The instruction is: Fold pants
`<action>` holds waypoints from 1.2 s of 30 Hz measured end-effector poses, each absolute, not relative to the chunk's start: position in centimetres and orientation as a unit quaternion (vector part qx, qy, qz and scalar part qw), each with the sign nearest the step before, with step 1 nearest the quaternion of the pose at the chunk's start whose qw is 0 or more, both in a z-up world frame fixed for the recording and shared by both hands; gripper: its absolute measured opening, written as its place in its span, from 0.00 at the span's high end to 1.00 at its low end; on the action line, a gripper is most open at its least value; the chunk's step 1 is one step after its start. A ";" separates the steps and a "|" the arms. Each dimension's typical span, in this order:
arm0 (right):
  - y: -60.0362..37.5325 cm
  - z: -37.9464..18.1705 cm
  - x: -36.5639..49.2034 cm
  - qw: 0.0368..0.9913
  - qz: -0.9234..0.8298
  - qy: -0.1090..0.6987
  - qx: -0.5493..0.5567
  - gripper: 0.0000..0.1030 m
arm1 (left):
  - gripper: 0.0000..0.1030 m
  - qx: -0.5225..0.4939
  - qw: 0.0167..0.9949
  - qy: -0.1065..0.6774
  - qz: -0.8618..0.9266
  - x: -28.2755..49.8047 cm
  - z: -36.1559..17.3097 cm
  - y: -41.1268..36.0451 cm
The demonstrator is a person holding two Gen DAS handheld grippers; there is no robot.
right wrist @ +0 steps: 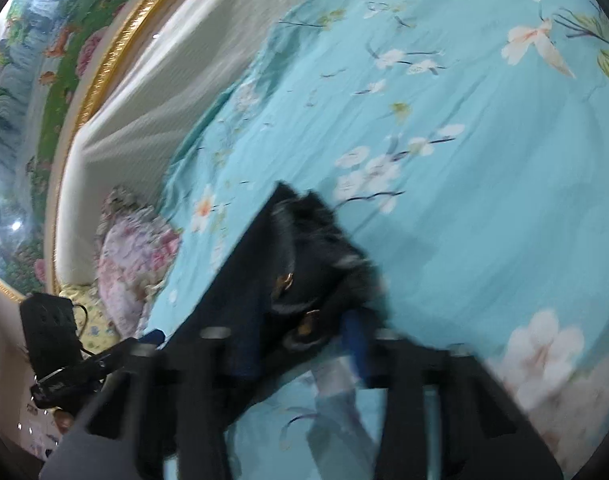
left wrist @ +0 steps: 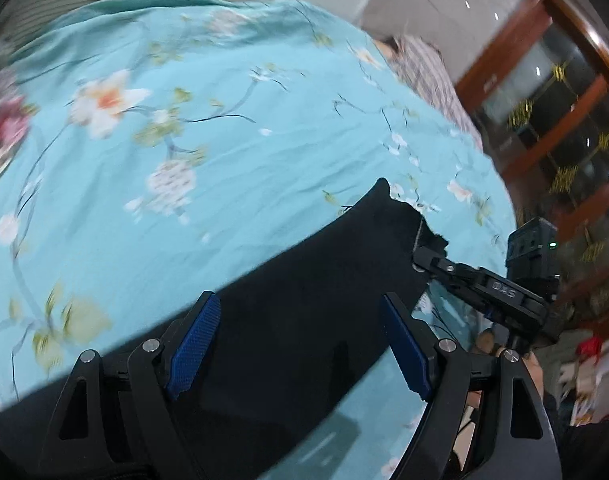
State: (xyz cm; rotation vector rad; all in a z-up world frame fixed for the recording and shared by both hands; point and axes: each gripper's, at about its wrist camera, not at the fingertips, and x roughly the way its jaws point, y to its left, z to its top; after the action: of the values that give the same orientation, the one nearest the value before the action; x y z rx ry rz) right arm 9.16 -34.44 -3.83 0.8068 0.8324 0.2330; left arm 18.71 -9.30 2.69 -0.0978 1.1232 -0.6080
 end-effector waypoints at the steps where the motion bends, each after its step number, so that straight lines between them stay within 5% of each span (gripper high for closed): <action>1: -34.9 -3.9 9.1 0.831 0.117 0.385 0.384 0.86 | 0.20 -0.037 0.796 0.529 -0.293 19.1 2.5 -10.1; 17: -38.0 -3.7 7.7 0.848 0.124 0.356 0.373 0.88 | 0.25 0.074 0.697 0.577 -0.420 25.2 -1.9 -24.1; 19: -38.0 -3.9 7.8 0.847 0.128 0.354 0.375 0.87 | 0.36 0.070 0.687 0.579 -0.433 25.8 -1.9 -24.5; 23: -38.0 -4.1 7.9 0.846 0.133 0.353 0.375 0.87 | 0.80 0.030 0.673 0.585 -0.451 27.0 -2.1 -24.5; 36: -36.8 -0.7 7.0 0.843 0.208 0.317 0.380 0.87 | 0.88 -0.036 0.710 0.510 -0.485 24.5 2.9 -19.3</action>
State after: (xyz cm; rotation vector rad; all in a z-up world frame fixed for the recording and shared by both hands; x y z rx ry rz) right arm 7.04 -36.84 -0.70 0.8023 0.6702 0.4401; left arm 24.45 -19.28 2.95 -0.0801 1.1314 -1.0757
